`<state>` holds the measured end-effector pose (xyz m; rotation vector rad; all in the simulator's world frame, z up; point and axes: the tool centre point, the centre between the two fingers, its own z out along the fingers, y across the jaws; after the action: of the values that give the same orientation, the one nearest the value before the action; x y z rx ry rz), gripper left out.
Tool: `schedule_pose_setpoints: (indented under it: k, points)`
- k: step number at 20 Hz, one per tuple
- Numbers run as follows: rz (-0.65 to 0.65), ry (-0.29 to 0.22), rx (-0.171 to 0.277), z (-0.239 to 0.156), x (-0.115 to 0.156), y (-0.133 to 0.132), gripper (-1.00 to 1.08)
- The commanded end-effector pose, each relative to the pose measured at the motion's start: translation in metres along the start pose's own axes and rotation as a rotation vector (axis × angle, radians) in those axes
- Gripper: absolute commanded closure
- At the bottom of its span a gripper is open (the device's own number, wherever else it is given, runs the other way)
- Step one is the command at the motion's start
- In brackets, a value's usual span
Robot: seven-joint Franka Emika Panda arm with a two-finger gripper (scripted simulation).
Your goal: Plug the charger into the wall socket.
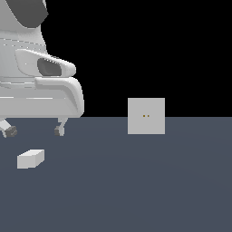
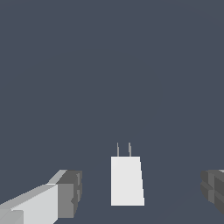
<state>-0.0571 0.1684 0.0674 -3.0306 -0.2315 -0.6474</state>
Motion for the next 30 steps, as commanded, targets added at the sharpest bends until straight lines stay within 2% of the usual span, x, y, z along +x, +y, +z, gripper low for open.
schedule_pose_setpoints:
  k: [1,11,27,28,30]
  points:
    - [-0.003,0.01,-0.001,0.002,-0.001,-0.003,-0.92]
    - [-0.005,0.013,0.0,0.008,-0.004,-0.006,-0.92]
    - [-0.004,0.015,0.0,0.051,-0.023,-0.006,-0.92]
    - [-0.004,0.015,0.0,0.051,-0.023,-0.006,1.08]
    - [-0.004,0.015,0.0,0.051,-0.023,-0.006,1.08]
